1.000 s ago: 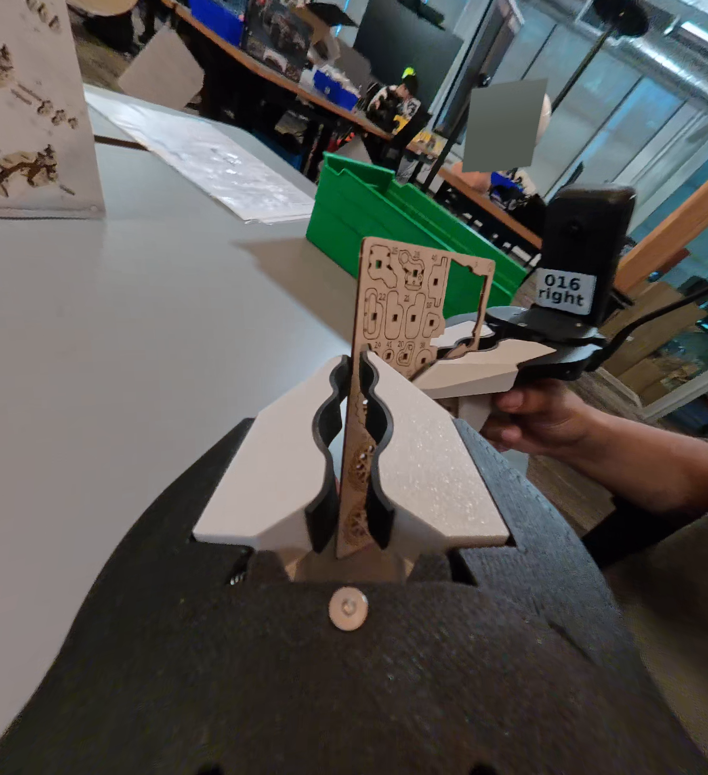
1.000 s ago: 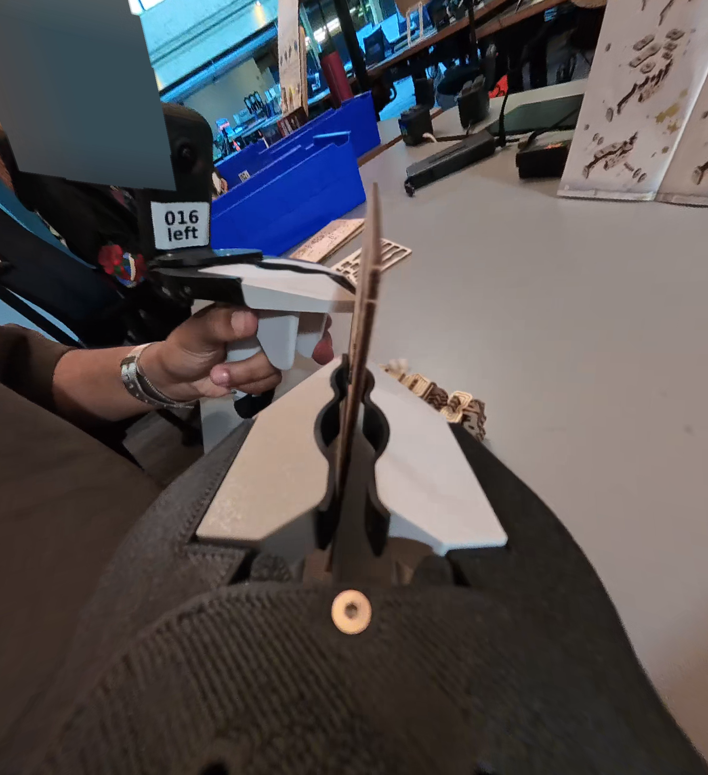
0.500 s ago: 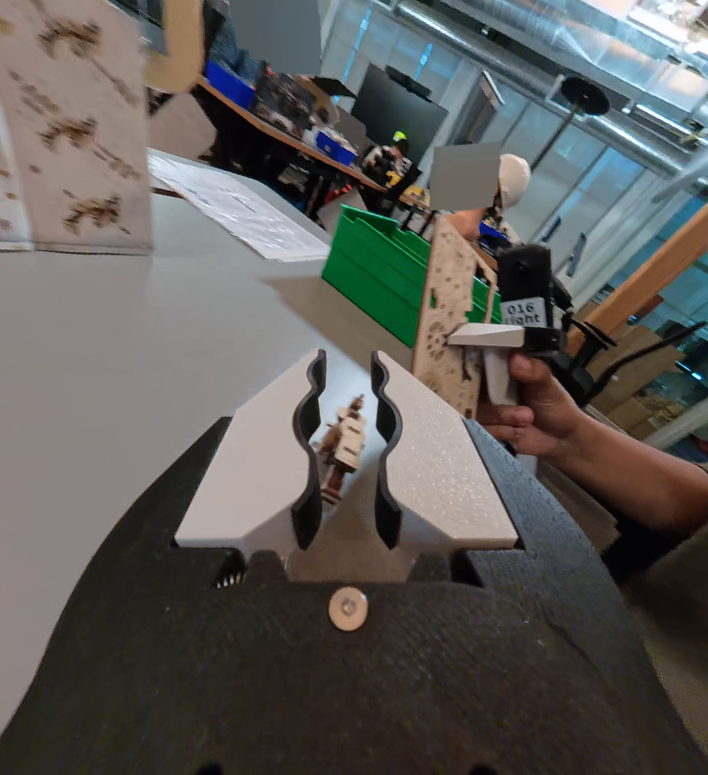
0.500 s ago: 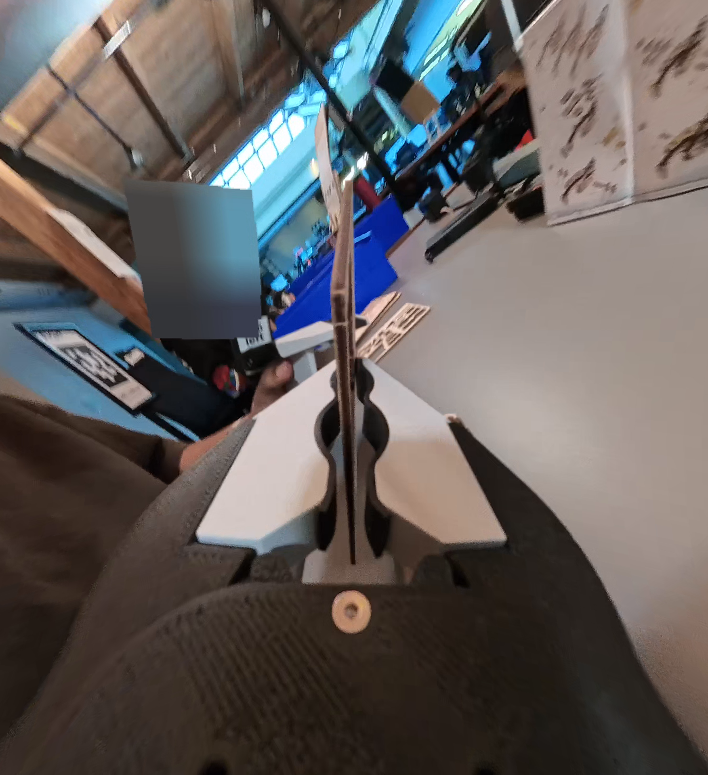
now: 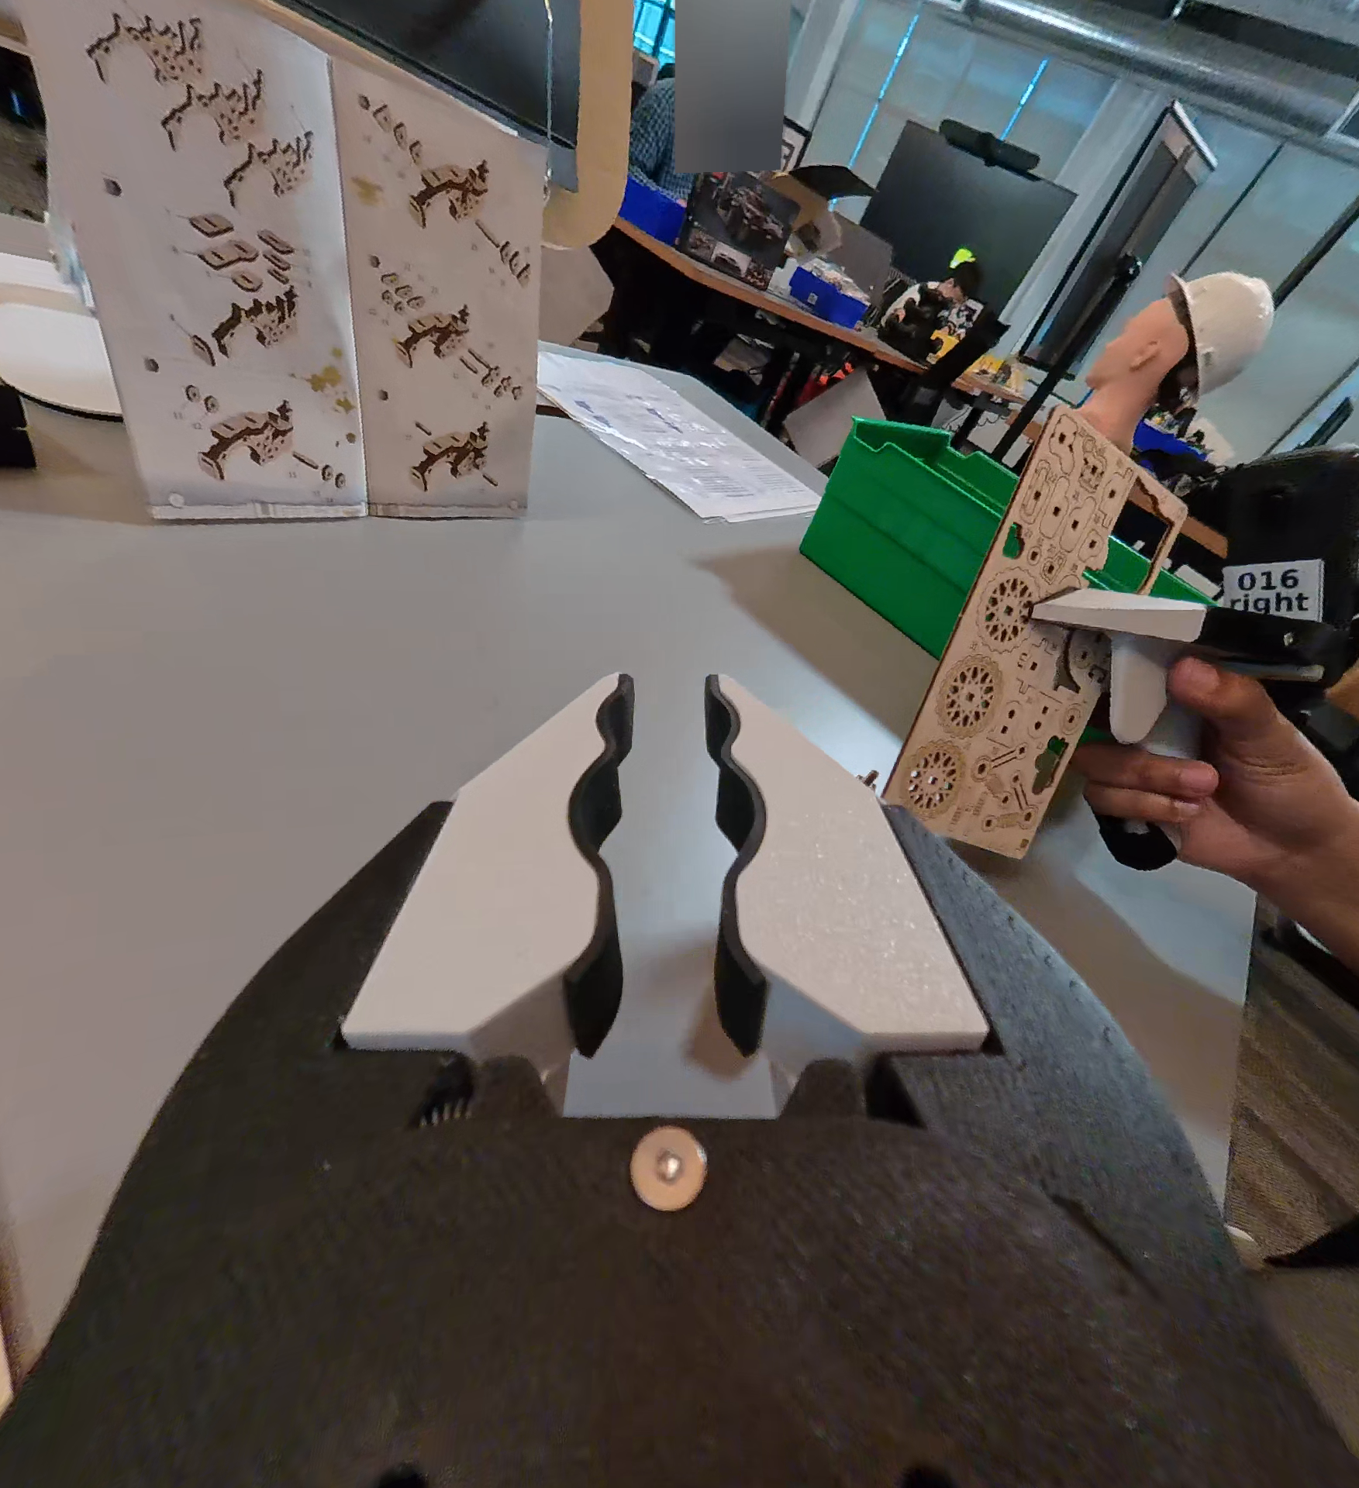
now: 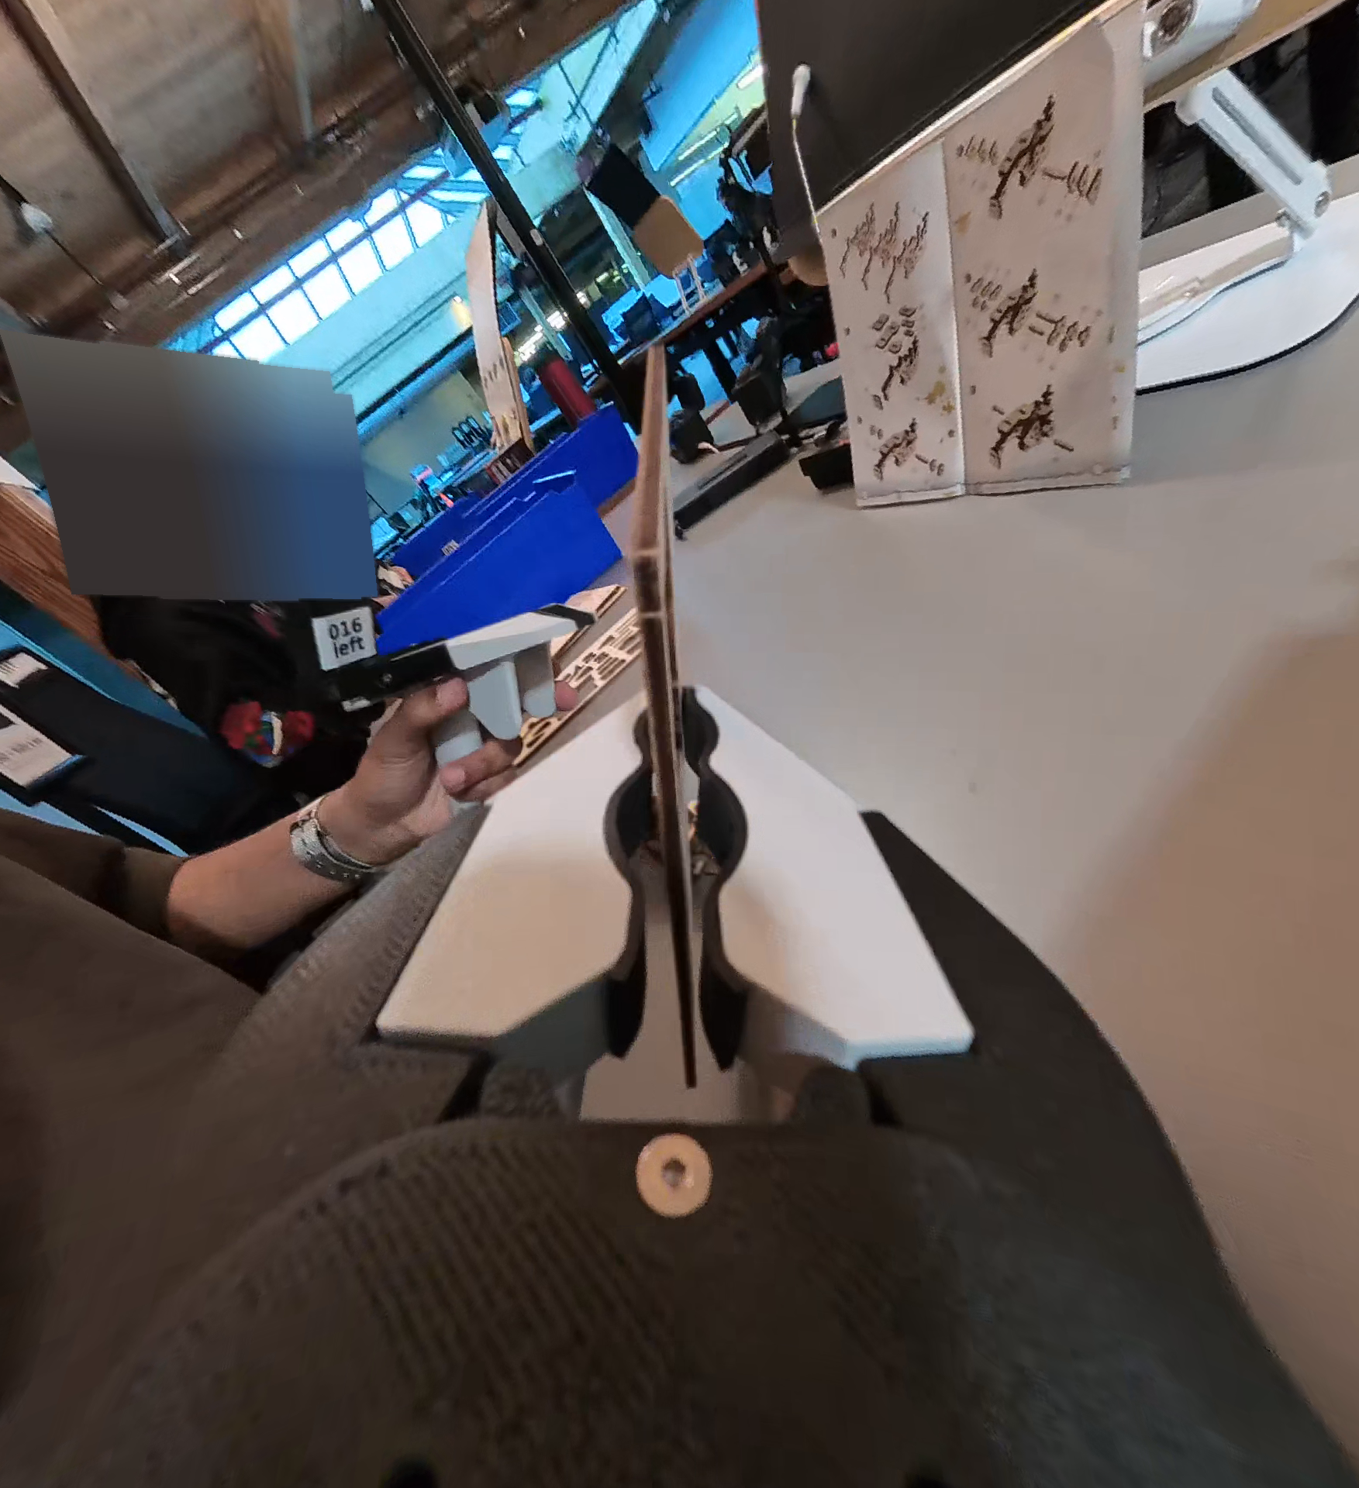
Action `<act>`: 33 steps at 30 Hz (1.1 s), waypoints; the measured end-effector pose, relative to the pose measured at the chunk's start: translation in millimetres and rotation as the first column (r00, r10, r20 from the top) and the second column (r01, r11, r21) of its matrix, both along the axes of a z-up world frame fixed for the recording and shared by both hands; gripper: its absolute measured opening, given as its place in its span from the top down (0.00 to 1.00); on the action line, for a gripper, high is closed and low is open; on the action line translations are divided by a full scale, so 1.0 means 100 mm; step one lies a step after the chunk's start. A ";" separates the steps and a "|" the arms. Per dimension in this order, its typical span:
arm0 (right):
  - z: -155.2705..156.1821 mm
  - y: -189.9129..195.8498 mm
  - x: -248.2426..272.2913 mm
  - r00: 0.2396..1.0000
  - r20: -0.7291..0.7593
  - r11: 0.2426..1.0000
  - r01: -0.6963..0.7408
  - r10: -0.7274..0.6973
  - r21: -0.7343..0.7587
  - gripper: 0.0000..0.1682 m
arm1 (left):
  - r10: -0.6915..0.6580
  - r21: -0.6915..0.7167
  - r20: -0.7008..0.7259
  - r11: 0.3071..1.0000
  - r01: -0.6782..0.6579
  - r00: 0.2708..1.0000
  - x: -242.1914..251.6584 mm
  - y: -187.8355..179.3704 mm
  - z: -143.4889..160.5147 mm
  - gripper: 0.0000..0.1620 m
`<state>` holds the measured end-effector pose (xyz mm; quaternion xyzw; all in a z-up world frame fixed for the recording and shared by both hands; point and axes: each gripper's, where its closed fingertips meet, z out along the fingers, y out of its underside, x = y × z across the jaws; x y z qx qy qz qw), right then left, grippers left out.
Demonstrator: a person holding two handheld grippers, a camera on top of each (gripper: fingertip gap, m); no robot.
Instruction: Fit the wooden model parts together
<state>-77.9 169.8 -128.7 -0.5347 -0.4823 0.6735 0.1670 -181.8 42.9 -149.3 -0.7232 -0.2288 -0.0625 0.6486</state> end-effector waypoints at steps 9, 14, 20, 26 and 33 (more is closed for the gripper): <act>0.10 0.05 -0.02 0.994 -0.051 0.982 0.101 -0.094 0.162 0.99 | -0.005 -0.030 -0.014 1.000 0.005 1.000 0.05 -0.01 -0.05 0.90; 0.20 0.16 -0.05 0.976 -0.117 0.958 0.206 -0.185 0.202 0.99 | -0.014 -0.094 -0.080 0.996 0.006 0.997 0.13 -0.04 -0.12 0.90; 0.09 0.23 -0.20 0.965 -0.088 0.922 0.262 -0.247 0.286 1.00 | 0.009 -0.194 -0.250 0.979 -0.059 0.968 0.17 -0.16 -0.17 0.90; -0.01 0.32 -0.38 0.967 -0.013 0.949 0.254 -0.256 0.189 0.99 | 0.041 -0.321 -0.315 0.936 -0.147 0.948 0.14 -0.36 -0.31 0.88; -0.06 0.33 -0.63 0.976 0.044 0.976 0.216 -0.215 -0.022 0.99 | 0.025 -0.481 -0.307 0.858 -0.178 0.951 0.17 -0.49 -0.57 0.86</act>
